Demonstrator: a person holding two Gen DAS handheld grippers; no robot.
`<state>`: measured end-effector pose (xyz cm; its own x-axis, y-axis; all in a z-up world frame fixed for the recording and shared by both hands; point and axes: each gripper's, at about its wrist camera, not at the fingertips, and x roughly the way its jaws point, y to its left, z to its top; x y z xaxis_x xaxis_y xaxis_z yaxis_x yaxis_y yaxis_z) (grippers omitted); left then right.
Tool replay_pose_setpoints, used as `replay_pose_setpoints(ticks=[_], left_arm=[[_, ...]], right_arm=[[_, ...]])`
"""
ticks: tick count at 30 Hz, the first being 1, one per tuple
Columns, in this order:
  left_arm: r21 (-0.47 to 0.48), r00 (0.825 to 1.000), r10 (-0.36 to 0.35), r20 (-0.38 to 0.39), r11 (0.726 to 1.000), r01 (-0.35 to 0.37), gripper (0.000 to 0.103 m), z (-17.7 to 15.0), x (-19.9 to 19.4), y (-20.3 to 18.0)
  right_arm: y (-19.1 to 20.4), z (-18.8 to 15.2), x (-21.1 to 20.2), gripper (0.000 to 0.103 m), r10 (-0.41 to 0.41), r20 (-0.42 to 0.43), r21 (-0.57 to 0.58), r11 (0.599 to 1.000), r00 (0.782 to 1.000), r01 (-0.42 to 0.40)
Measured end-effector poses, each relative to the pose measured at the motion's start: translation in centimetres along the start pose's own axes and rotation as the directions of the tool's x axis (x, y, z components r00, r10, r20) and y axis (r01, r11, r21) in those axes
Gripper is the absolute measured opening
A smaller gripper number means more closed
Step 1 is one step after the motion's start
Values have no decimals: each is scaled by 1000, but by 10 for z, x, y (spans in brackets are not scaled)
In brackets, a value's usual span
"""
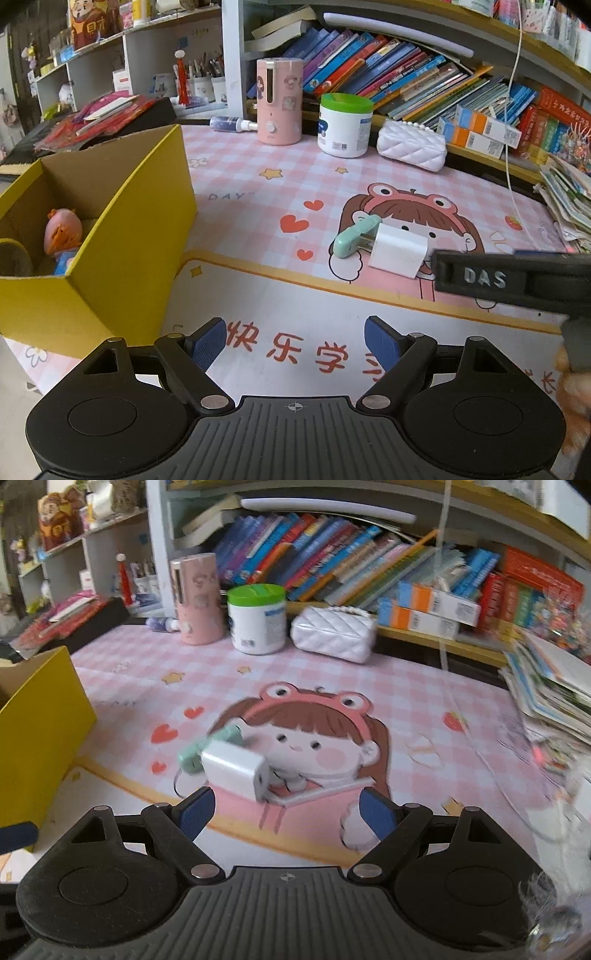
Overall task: Organize objects
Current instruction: 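Close the right tool on the white charger block on the mat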
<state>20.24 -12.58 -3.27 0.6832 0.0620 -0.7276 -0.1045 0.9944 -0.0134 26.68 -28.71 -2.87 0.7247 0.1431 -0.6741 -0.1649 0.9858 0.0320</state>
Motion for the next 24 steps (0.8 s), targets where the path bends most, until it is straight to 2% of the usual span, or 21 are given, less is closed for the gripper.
replay_pose_setpoints(ticks=[12,15,17,18,19,24], left_arm=[[35,999,34,-24,999,-33,84,8,12,-3],[40,999,39,-27,998,-38,84,8,13,-3],[40,999,41,-26,998,-40,84,8,14,-2],[40,999,41,-25,998,-40,84,9,14,-2],[40,999,41,-24,998,-40,84,9,14,-2],[41,999,31,-19,999,-31,84,10,14,-4]], right_arm=[[15,16,67,84,65,-54,-71,995,996,-69],[20,16,77,81,71,-62,-91,993,996,-77],[21,16,82,70,79,-69,-100,991,994,-86],[22,16,83,56,93,-73,-100,990,993,-100],[22,15,84,52,106,-78,-99,989,991,-114],[17,15,79,52,111,-91,-76,990,990,-118]])
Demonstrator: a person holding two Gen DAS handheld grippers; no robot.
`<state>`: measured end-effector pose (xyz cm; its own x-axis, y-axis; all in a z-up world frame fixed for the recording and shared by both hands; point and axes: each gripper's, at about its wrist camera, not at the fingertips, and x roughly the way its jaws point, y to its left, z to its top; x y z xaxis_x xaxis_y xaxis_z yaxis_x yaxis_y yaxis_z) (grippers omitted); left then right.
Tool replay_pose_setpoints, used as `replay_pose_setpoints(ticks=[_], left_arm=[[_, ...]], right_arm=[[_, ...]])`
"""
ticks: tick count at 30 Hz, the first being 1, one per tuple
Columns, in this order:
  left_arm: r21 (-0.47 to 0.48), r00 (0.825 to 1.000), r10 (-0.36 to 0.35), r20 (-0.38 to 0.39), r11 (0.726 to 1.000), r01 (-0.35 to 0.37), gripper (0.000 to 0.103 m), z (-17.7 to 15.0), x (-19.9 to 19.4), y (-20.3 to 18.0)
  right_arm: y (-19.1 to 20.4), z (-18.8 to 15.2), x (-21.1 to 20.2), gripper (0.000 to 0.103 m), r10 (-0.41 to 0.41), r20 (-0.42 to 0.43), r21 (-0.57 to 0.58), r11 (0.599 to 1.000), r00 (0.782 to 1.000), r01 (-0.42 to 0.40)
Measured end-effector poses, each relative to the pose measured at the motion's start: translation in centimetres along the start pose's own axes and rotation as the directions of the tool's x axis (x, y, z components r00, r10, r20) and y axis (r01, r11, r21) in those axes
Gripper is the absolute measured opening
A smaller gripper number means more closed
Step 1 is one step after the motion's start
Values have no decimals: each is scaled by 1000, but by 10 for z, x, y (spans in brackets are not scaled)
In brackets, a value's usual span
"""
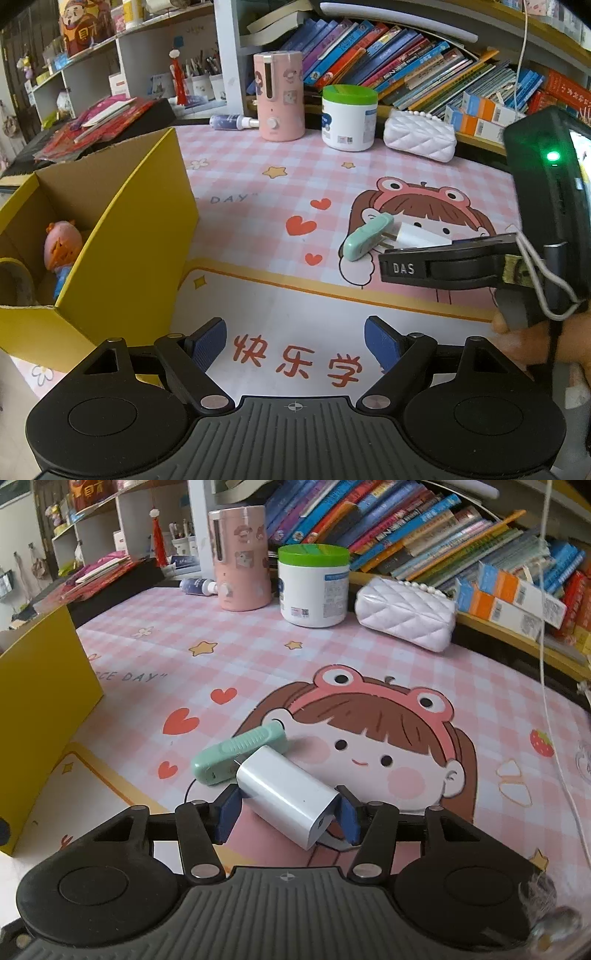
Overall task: Organize objects
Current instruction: 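Close the right tool on the white charger block on the mat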
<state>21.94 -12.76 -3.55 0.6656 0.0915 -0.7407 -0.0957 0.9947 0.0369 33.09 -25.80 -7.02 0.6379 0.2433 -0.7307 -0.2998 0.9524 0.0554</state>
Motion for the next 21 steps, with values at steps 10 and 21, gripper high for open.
replay_pose_setpoints(ticks=[10,21], left_arm=[[-15,999,-45,29,999,45,84,11,7,-9],[-19,996,-58,66,998,59,83,32,41,-30]], right_arm=[[-30,-11,-56,52,-61,66,96,994,996,54],[-61,-32,-86,52,-144,59,172,976,988,132]])
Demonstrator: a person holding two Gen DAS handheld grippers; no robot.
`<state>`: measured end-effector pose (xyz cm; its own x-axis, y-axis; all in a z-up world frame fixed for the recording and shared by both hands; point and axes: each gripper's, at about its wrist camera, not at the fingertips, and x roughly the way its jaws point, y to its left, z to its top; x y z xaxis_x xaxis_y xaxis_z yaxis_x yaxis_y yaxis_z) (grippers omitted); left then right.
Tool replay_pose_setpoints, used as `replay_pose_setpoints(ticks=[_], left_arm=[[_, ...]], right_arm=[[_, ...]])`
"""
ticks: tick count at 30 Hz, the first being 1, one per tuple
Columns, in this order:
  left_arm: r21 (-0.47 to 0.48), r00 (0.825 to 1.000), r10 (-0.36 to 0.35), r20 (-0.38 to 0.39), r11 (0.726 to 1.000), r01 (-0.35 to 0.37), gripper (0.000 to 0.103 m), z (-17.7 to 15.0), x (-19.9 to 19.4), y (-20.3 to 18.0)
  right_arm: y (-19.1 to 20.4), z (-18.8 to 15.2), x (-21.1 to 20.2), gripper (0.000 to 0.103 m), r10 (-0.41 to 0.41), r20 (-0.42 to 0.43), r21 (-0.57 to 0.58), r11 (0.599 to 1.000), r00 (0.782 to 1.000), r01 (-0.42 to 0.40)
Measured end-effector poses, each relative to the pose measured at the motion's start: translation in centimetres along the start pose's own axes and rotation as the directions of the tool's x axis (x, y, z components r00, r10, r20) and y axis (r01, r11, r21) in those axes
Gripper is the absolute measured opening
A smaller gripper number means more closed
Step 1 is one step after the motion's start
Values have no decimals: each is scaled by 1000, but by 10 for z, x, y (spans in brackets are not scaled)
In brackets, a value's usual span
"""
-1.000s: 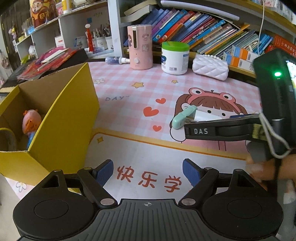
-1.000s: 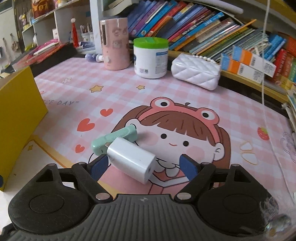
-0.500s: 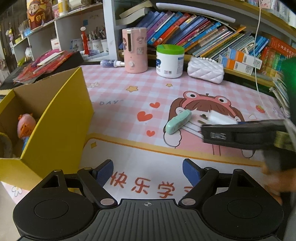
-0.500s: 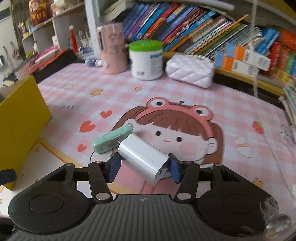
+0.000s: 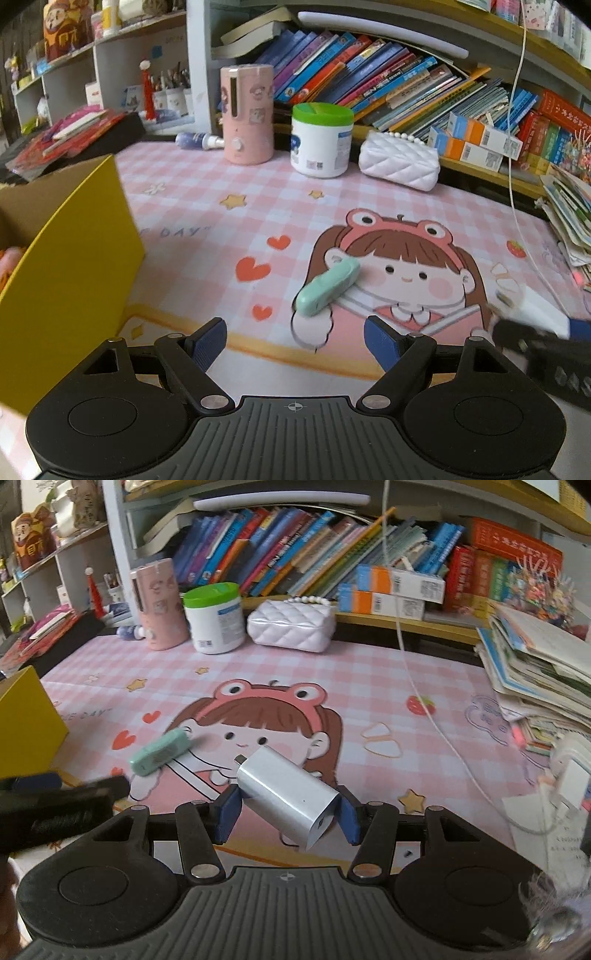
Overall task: Organize objects
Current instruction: 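Close the right tool on the white charger block on the mat, then close the left tool on the mint-green cable while the right tool holds the charger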
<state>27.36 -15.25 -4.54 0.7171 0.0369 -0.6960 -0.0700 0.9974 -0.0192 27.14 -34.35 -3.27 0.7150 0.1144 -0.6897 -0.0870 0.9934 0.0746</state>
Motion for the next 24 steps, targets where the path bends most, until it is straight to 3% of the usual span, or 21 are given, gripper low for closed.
replay_pose_setpoints(ticks=[15,20,24], left_arm=[[134,998,-14,-65,991,23,51,14,68,-29],[144,996,-54,-69,988,64,23,13,66,-30],[141,996,-41,-78,989,52,18,10,58,-28]], right_arm=[[-5,-6,-1,52,-6,-23,-13,1000,1000,6],[-3,-6,-2,52,-14,-24,-10,1000,1000,14],[2,-6,-4,52,-29,-15,-23,999,999,28]])
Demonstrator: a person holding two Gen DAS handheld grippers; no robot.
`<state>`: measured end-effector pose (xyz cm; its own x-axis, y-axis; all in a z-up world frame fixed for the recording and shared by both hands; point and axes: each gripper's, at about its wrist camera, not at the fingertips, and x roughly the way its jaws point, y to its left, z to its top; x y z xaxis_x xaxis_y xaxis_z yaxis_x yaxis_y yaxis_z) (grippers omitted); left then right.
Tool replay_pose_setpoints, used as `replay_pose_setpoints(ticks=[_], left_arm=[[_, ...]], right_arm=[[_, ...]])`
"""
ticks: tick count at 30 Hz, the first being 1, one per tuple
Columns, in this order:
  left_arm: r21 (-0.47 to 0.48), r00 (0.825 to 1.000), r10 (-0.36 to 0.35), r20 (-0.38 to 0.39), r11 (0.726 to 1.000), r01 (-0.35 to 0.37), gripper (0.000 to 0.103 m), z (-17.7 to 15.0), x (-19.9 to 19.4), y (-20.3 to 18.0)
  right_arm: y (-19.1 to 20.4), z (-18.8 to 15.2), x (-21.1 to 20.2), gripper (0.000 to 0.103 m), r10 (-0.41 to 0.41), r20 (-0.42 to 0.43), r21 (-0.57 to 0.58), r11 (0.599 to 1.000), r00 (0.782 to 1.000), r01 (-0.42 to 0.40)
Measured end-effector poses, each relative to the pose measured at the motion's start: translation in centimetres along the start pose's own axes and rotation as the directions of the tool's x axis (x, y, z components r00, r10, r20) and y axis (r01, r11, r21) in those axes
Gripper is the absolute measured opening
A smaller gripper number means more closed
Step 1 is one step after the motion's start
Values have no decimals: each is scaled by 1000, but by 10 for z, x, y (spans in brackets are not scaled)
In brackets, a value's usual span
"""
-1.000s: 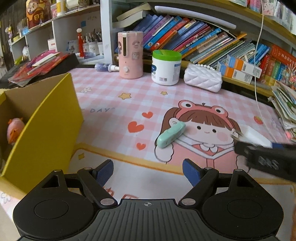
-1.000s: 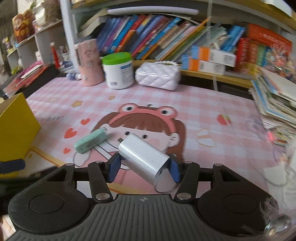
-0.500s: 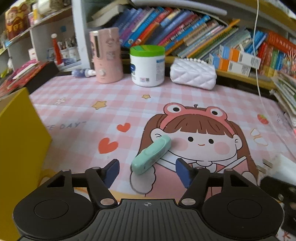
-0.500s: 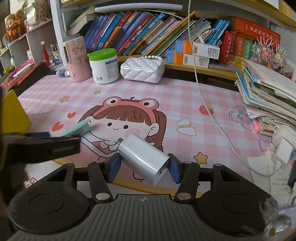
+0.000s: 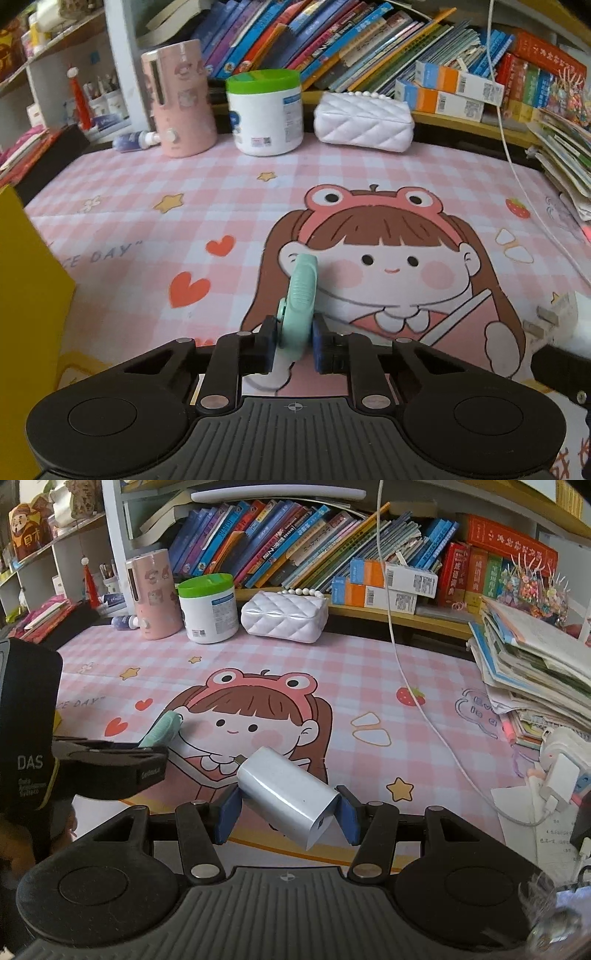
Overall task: Organize objects
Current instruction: 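Close the left tool on the mint-green cable while the right tool holds the charger, then lift the charger and cable and carry them over the yellow box with both tools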
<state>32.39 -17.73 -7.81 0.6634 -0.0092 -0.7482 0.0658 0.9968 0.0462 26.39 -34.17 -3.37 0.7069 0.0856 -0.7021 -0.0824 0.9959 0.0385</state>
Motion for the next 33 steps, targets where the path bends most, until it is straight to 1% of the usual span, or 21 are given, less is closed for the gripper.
replay_pose_setpoints(ticks=[3,8,14,23,27,33], left_arm=[[-28,1000,9,14,1000,-9,18,-4,-15,7],[-85,999,-4,41,996,7,18,-14,-51,21],[-126,999,-11,50,992,17,18,-35,-88,33],[-130,998,31,62,991,-22,18,-61,-123,50],[-138,996,53,72,989,-43,18,-72,-135,62],[-142,994,69,87,988,-56,18,-93,-158,84]], right_arm=[[7,0,-2,52,-34,7,-14,999,999,34],[20,-2,-3,52,-68,-2,-27,997,998,68],[43,-8,-11,52,-49,-3,-62,997,999,49],[82,-21,-30,52,-32,10,-132,991,999,33],[99,-27,-39,52,-36,15,-151,988,999,38],[129,-39,-56,52,-33,26,-178,983,999,37]])
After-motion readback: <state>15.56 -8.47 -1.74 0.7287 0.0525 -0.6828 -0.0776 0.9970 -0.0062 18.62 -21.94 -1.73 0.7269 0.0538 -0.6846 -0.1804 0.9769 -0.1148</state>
